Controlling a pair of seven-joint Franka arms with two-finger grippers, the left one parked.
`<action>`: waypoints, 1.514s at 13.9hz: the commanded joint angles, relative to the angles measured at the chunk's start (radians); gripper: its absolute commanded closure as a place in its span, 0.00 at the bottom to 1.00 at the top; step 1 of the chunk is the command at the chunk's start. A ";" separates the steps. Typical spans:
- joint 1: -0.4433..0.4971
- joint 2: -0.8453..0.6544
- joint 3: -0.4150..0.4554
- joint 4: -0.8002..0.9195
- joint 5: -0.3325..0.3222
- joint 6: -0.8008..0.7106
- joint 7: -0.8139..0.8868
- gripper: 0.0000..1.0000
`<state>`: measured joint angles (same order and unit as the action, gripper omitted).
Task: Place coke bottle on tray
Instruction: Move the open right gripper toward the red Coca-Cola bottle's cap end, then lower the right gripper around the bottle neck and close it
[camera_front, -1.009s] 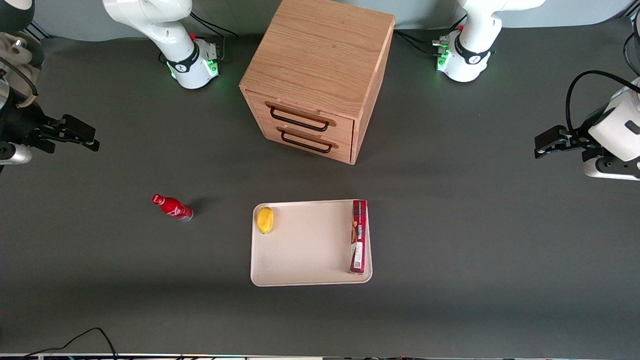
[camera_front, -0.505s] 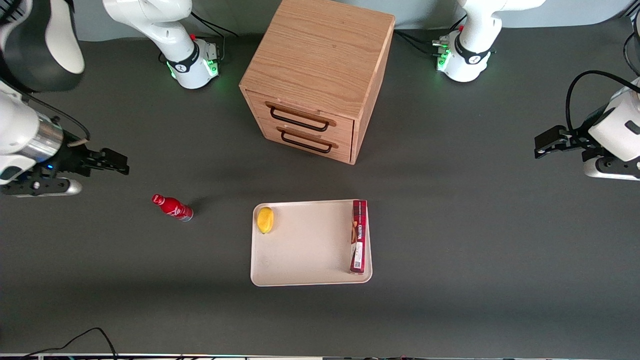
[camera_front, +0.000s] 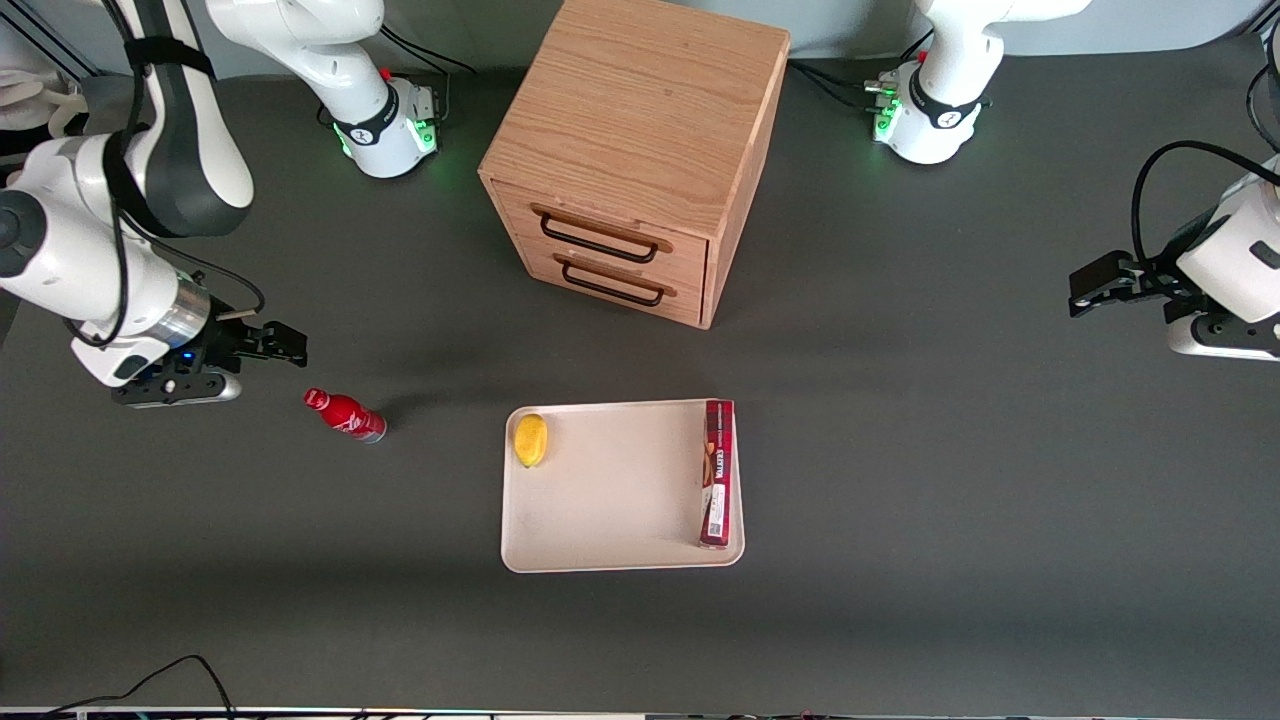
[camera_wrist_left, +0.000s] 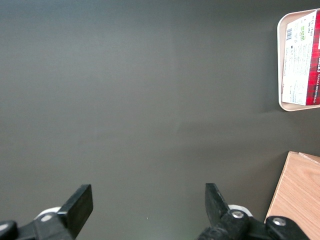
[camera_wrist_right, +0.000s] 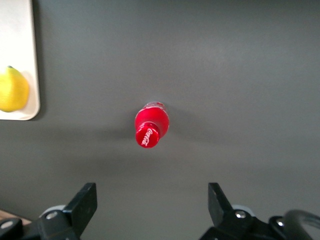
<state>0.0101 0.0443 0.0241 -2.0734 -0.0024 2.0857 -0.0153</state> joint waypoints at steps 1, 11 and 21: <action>-0.009 -0.034 0.005 -0.103 -0.005 0.095 -0.025 0.02; -0.002 0.100 0.004 -0.065 -0.017 0.247 -0.057 0.05; 0.004 0.129 0.007 -0.042 -0.017 0.260 -0.048 0.93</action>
<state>0.0123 0.1625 0.0280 -2.1318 -0.0061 2.3428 -0.0560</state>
